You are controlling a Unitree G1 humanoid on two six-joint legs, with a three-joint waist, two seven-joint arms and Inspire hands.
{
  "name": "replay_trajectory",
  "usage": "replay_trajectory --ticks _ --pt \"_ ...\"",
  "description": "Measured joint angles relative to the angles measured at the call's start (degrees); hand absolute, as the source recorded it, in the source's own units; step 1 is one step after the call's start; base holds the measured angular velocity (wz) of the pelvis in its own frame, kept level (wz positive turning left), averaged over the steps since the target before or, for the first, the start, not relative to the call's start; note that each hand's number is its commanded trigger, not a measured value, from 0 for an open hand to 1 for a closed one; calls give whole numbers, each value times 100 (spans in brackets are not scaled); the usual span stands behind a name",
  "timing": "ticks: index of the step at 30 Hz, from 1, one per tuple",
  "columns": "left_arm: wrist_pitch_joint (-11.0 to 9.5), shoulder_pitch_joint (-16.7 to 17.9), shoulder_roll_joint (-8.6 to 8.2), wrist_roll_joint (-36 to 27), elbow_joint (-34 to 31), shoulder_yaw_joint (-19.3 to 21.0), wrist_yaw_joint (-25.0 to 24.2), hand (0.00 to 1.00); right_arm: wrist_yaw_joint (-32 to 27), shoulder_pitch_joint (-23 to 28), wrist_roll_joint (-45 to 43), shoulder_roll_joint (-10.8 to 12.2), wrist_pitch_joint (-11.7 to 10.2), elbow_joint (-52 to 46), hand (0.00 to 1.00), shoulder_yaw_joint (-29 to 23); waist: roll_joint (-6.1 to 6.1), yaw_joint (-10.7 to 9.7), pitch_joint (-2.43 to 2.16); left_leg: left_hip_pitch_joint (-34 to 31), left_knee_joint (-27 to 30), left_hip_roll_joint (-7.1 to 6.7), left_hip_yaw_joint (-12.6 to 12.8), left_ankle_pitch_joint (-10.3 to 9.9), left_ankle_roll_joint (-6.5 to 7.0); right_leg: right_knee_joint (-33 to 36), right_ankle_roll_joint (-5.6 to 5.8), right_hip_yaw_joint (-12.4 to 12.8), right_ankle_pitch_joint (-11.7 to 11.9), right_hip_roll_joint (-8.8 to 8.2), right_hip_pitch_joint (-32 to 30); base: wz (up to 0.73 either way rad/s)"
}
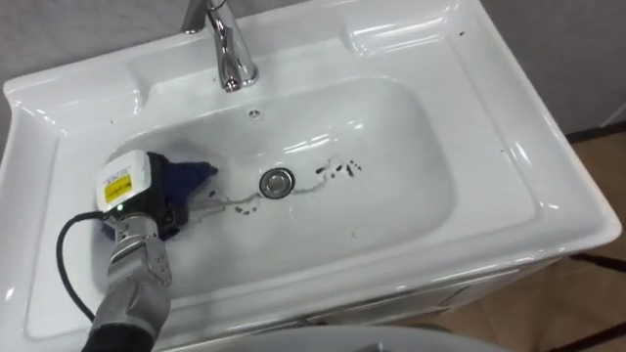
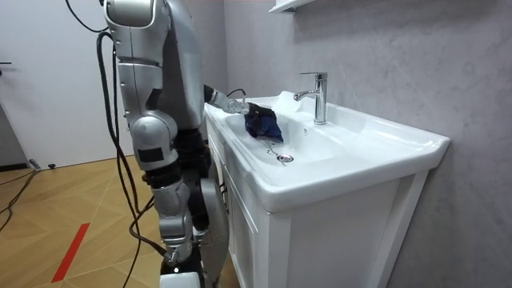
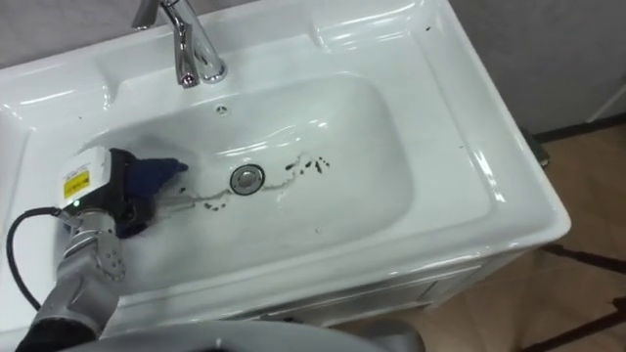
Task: Wipe basin
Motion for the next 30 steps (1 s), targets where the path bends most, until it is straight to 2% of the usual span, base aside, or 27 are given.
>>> replay_trajectory --ticks 7,11,16,22,25,30 --pt "-59 -133 -101 -193 432 7 -11 100 6 48 -327 11 153 -68 0 -10 -23 -5 -9 219 -5 -3 8 -1 -1 132 -26 4 -175 -10 112 3" --pt "-87 -143 -211 -415 490 29 -32 100 2 50 -562 11 200 -195 0 -15 -36 9 -20 253 1 3 134 -1 -1 146 -29 10 -181 -12 112 -1" --pt "-158 -156 -211 -750 583 56 -38 100 -1 54 -746 19 210 -249 0 -22 -59 11 -36 259 1 -3 265 -1 -1 218 -21 12 -209 -35 92 -3" --pt "-166 -167 -217 -1354 701 51 -39 100 27 78 -730 23 296 -240 0 -29 -81 -10 -51 334 0 -3 292 -1 -1 234 -15 26 -212 -36 119 -2" --pt "-175 -232 -232 -1811 819 9 -40 100 10 152 -721 52 406 -247 0 14 -86 -4 -53 373 -4 -2 302 -1 -2 309 -26 24 -233 -40 119 -2" --pt "-396 -252 -236 -2450 990 32 -182 100 34 351 -770 145 523 -251 0 8 -102 -1 -63 398 -4 9 402 -1 -2 360 -31 70 -264 -29 95 -4"
